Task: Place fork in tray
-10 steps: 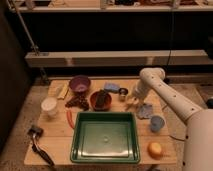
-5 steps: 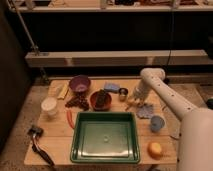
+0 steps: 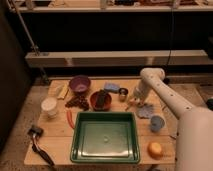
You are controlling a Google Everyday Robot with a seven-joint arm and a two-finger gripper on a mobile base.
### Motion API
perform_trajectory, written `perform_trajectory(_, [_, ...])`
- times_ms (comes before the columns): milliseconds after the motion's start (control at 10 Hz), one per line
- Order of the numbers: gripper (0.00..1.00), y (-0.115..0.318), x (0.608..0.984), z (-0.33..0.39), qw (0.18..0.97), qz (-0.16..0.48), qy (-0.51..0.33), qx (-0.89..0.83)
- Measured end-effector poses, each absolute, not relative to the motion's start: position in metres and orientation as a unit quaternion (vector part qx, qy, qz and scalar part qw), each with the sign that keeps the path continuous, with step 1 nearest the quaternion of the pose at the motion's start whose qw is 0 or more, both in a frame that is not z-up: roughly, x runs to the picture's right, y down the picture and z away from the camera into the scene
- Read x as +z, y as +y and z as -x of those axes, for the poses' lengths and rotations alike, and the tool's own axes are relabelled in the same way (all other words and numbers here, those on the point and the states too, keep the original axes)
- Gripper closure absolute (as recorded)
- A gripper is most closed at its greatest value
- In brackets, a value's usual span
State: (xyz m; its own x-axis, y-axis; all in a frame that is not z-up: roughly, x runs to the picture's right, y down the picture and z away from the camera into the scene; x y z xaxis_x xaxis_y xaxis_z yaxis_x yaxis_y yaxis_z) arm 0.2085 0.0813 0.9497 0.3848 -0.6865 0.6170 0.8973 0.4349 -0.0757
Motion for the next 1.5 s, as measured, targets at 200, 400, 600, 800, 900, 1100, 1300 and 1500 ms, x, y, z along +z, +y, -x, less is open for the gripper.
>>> perform_trajectory(200, [0.81,0.082,0.951,-0.206,0.806,0.204,-0.26,-0.491])
perform_trajectory(400, [0.98,0.082,0.954,-0.199,0.803,0.207,-0.266,-0.492])
perform_trajectory(600, [1.0,0.083,0.955,-0.188,0.796,0.211,-0.276,-0.496])
perform_trajectory(800, [1.0,0.084,0.95,-0.19,0.799,0.205,-0.28,-0.492])
perform_trajectory(900, [1.0,0.078,0.939,-0.198,0.808,0.2,-0.267,-0.485])
perform_trajectory(1100, [1.0,0.061,0.914,-0.216,0.826,0.189,-0.239,-0.474])
perform_trajectory(1300, [1.0,0.047,0.886,-0.244,0.846,0.17,-0.207,-0.46])
perform_trajectory(1500, [1.0,0.038,0.867,-0.246,0.86,0.128,-0.207,-0.449])
